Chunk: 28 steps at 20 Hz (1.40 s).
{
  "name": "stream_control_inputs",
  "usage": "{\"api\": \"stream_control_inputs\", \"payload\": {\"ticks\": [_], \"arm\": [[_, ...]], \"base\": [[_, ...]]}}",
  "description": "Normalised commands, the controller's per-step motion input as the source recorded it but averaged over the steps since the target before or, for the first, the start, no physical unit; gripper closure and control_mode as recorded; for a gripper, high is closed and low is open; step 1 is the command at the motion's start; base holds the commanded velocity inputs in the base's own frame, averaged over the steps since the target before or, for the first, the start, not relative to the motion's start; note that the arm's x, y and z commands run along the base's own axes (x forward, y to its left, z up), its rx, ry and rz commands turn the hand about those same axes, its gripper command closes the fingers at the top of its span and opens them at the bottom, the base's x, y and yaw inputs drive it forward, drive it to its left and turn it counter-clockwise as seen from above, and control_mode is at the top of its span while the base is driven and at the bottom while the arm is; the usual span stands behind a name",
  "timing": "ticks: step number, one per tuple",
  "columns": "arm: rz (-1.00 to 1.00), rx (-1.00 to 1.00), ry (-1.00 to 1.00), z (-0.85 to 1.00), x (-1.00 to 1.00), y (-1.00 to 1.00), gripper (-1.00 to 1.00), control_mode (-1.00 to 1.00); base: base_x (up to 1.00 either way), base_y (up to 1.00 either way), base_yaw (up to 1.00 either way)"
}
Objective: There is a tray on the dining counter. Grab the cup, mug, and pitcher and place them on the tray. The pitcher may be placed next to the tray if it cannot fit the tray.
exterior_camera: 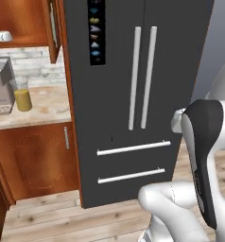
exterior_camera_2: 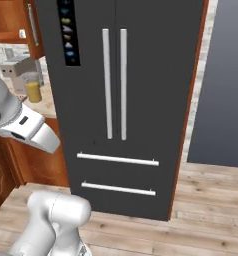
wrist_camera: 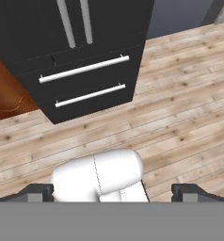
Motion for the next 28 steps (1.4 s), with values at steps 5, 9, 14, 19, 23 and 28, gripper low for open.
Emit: {"api": "stream_control_inputs", "payload": {"ticks": [5,9,14,19,23,28], "arm": [[0.00,0.00,0.00,0.00,0.00,0.00,-1.00,1.00],[0.00,0.00,0.00,0.00,0.00,0.00,-1.00,1.00],[0.00,0.00,0.00,0.00,0.00,0.00,-1.00,1.00],[0.00,0.00,0.00,0.00,0.00,0.00,-1.00,1.00],[0.00,0.00,0.00,0.00,0.00,0.00,-1.00,1.00],[0.00,0.00,0.00,0.00,0.00,0.00,-1.00,1.00]], "base": [[0.06,0.62,-0.03],[0.18,0.47,0.00],[0.28,0.50,0.01],[0.40,0.68,0.05],[0.51,0.68,0.09],[0.52,0.56,0.17]]}}
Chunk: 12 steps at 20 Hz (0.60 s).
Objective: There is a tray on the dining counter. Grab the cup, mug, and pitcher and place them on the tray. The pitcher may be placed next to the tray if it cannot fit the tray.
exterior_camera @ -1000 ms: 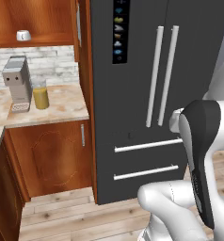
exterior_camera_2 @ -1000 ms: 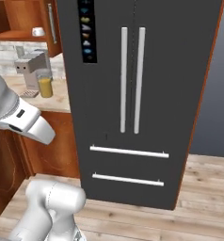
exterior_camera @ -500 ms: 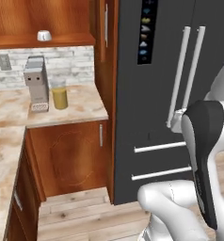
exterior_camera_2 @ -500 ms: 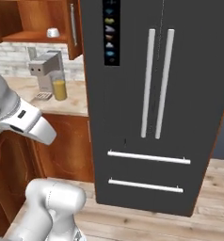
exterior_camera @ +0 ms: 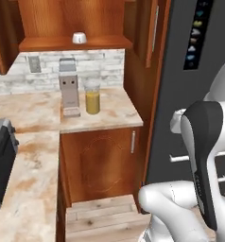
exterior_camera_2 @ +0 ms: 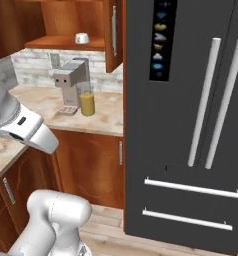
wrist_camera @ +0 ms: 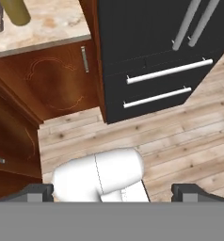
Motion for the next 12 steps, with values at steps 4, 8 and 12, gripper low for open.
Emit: {"api": "stream_control_inputs", "payload": {"ticks": [4,8,12], "arm": [[0.00,0.00,0.00,0.00,0.00,0.00,-1.00,1.00],[0.00,0.00,0.00,0.00,0.00,0.00,-1.00,1.00],[0.00,0.00,0.00,0.00,0.00,0.00,-1.00,1.00]], "base": [[0.54,0.52,0.18],[0.68,0.51,0.13],[0.75,0.50,0.13]]}}
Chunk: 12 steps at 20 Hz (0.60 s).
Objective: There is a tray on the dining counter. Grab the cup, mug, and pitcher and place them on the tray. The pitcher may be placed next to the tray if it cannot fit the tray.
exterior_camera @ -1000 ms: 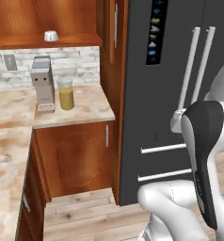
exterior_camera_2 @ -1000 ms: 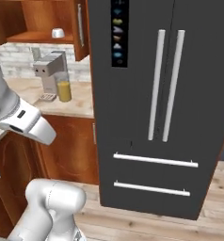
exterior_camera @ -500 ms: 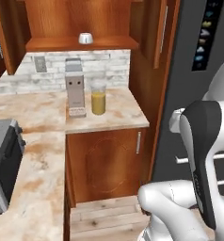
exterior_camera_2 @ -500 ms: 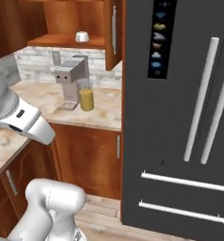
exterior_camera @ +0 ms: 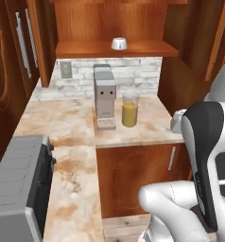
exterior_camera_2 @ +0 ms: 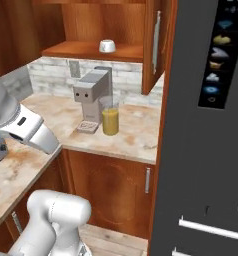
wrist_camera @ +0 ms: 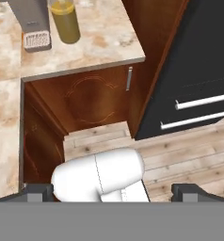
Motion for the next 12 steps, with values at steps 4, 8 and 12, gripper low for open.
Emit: {"api": "stream_control_inputs", "payload": {"ticks": [4,8,12], "arm": [[0.00,0.00,0.00,0.00,0.00,0.00,-1.00,1.00],[0.00,0.00,0.00,0.00,0.00,0.00,-1.00,1.00],[0.00,0.00,0.00,0.00,0.00,0.00,-1.00,1.00]], "base": [[0.72,0.36,0.13],[0.70,0.08,0.14],[0.68,0.00,0.16]]}}
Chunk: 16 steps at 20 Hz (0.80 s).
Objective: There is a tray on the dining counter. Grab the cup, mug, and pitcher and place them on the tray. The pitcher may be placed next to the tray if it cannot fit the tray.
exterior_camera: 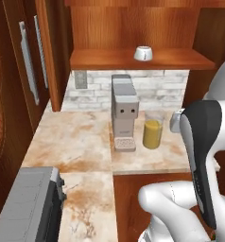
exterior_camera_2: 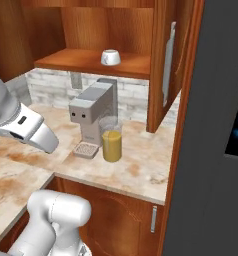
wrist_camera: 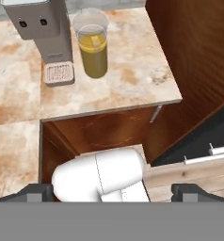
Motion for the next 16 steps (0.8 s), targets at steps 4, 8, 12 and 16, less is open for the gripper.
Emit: {"api": "stream_control_inputs", "payload": {"ticks": [4,8,12,16], "arm": [[0.00,0.00,0.00,0.00,0.00,0.00,-1.00,1.00],[0.00,0.00,0.00,0.00,0.00,0.00,-1.00,1.00],[0.00,0.00,0.00,0.00,0.00,0.00,-1.00,1.00],[0.00,0.00,0.00,0.00,0.00,0.00,-1.00,1.00]], "base": [[0.71,0.00,0.13],[0.68,0.00,0.10],[0.67,0.00,0.09],[0.75,0.00,0.08]]}}
